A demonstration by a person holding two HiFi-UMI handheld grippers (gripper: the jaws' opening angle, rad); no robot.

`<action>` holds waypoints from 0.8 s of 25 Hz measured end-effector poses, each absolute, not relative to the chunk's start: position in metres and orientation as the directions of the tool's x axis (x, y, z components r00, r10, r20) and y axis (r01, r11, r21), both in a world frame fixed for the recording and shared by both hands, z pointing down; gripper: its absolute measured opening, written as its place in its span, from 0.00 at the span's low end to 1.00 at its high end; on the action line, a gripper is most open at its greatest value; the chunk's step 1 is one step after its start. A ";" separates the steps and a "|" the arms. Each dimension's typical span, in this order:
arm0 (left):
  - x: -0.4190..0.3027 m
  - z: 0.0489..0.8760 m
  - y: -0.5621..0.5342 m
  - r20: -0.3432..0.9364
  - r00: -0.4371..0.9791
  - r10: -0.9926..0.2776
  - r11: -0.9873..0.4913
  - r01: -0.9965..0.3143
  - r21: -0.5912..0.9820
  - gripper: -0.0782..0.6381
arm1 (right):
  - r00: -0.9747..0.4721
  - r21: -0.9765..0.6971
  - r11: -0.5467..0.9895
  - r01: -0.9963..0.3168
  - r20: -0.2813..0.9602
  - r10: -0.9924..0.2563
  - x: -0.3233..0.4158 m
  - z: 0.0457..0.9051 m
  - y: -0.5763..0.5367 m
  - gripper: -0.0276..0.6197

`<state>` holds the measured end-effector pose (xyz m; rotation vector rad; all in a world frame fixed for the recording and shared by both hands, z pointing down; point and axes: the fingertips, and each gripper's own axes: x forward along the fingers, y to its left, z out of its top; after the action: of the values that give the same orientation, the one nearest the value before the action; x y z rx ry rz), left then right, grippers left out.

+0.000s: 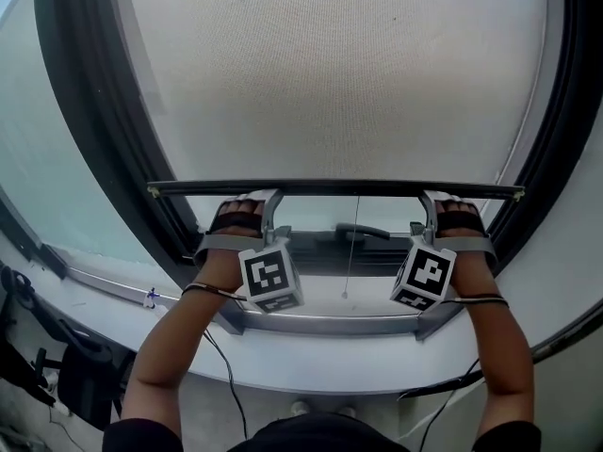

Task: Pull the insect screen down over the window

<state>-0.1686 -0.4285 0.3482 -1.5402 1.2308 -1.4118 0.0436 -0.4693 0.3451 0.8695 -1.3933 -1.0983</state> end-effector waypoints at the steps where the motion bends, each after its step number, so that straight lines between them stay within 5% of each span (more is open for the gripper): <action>1: -0.167 0.356 -0.428 0.323 -0.038 -0.946 -0.311 -0.189 -0.932 0.56 | -0.128 0.948 0.309 0.073 0.317 -0.940 0.043 0.354 -0.468 0.48; 20: -0.169 0.515 -0.414 0.573 -0.083 -0.815 -0.560 -0.137 -0.817 0.56 | -0.118 0.877 0.478 0.047 0.480 -0.869 0.046 0.502 -0.459 0.48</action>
<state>-0.1686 -0.4142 0.5146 -1.6733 1.0341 -1.6928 0.0455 -0.4585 0.5017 0.7570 -1.4837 -0.9241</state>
